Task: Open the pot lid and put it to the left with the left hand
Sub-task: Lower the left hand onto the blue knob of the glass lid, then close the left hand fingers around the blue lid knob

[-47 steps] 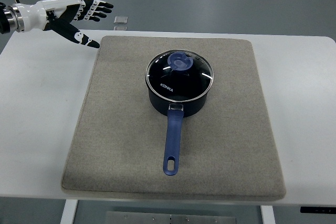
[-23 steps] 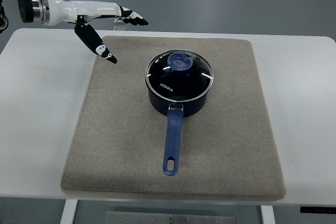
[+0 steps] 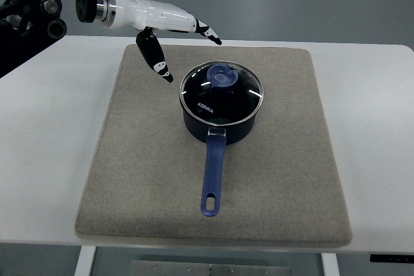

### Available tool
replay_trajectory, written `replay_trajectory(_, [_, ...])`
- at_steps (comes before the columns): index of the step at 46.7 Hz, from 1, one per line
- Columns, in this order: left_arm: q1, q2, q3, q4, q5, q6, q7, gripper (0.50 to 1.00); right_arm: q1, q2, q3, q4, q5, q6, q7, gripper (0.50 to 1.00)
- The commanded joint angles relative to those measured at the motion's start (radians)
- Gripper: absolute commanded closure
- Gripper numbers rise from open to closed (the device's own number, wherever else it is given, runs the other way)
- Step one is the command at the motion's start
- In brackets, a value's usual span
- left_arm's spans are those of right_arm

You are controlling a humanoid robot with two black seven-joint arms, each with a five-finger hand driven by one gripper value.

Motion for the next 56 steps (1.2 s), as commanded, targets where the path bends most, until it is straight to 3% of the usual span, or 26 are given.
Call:
replay_trajectory(1, [0.002,-0.045,0.001,0.010,0.029,0.000,0.002,0.540,0.001,0.000,0.000,0.000,0.000,0.000,0.000,0.585])
replay_trajectory(11, [0.003,-0.114,0.001,0.053,0.057,0.006,0.008,0.540,0.001,0.000,0.000,0.000,0.000,0.000,0.000,0.585])
replay_trajectory(28, [0.014,-0.185,0.045,0.124,0.106,0.083,0.014,0.536,-0.001,0.000,0.000,0.000,0.000,0.000,0.000,0.585])
replay_trajectory(45, [0.014,-0.219,0.051,0.138,0.107,0.083,0.016,0.536,-0.001,0.000,0.000,0.000,0.000,0.000,0.000,0.585])
replay_trajectory(56, [0.012,-0.222,0.051,0.144,0.110,0.083,0.016,0.566,0.001,0.000,0.000,0.000,0.000,0.000,0.000,0.585])
